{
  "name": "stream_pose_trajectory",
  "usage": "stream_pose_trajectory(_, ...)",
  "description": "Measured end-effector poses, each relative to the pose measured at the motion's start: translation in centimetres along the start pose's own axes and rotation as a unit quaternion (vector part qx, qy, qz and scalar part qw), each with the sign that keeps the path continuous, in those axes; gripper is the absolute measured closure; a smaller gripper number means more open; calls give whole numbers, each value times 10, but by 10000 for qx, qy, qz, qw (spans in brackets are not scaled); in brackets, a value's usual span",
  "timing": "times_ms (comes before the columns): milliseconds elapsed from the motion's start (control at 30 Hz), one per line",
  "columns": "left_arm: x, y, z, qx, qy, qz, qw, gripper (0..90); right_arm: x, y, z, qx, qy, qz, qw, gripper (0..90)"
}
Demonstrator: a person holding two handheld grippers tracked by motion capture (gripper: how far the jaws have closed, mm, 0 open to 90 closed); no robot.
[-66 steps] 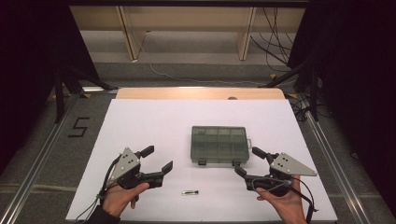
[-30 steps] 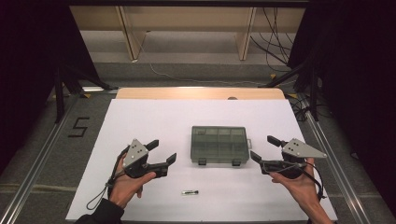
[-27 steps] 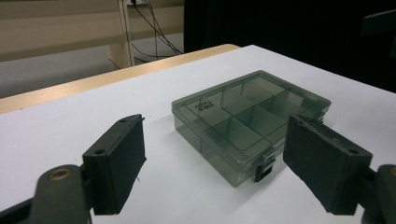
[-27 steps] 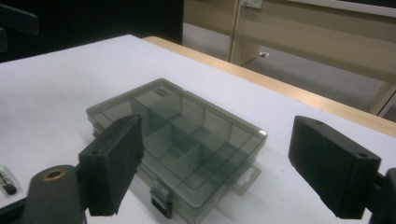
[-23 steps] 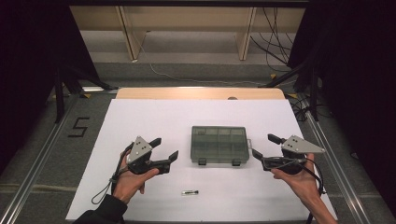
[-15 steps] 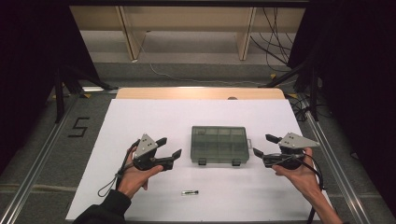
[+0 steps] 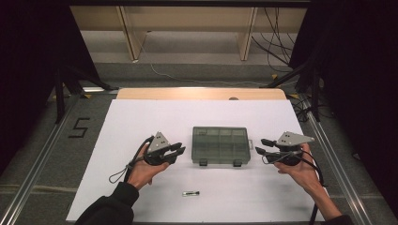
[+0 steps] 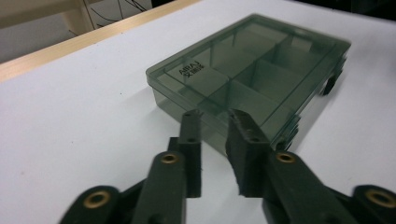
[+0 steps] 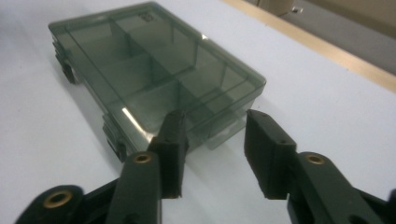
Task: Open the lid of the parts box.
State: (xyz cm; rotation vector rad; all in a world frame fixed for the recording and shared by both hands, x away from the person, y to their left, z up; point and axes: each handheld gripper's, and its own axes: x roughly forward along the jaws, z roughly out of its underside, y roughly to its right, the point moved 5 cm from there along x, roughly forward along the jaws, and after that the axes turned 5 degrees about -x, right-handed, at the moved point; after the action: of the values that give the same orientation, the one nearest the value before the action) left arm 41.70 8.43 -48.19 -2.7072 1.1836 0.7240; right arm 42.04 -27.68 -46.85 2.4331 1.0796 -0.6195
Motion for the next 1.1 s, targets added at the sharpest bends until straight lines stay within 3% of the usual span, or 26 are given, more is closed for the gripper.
stream_pose_trajectory(100,9,-6,4,97,-198,-39,9997,867,5,1,5,14,-163,-131,9998,724)
stream_pose_trajectory(167,12,-8,6,95,-201,-39,9997,892,8,2,8,-13,-213,-211,9996,777)
stream_pose_trajectory(267,18,-12,10,321,-452,-29,9985,894,11,2,11,-54,-238,-330,9992,829)
stream_pose_trajectory(367,25,-13,13,355,-548,-23,9979,895,18,3,17,-159,-410,-453,9980,899)
stream_pose_trajectory(567,36,-12,20,360,-670,40,9971,895,25,1,23,-339,-554,-595,9961,900)
stream_pose_trajectory(600,38,-10,20,256,-642,94,9976,895,26,0,23,-353,-564,-619,9959,900)
stream_pose_trajectory(633,38,-10,21,289,-722,161,9968,895,28,-3,23,-384,-602,-691,9951,900)
stream_pose_trajectory(700,40,-8,21,283,-663,147,9973,895,31,-4,24,-458,-636,-734,9942,900)
stream_pose_trajectory(767,41,-8,22,377,-770,163,9962,895,32,-4,24,-492,-646,-742,9939,900)
stream_pose_trajectory(967,43,-4,22,521,-788,235,9953,895,35,-8,24,-593,-713,-848,9921,900)
stream_pose_trajectory(1033,43,-3,21,419,-760,324,9957,895,35,-8,24,-563,-688,-862,9923,900)
stream_pose_trajectory(1100,42,-3,21,407,-752,267,9960,895,35,-8,24,-576,-670,-870,9923,900)
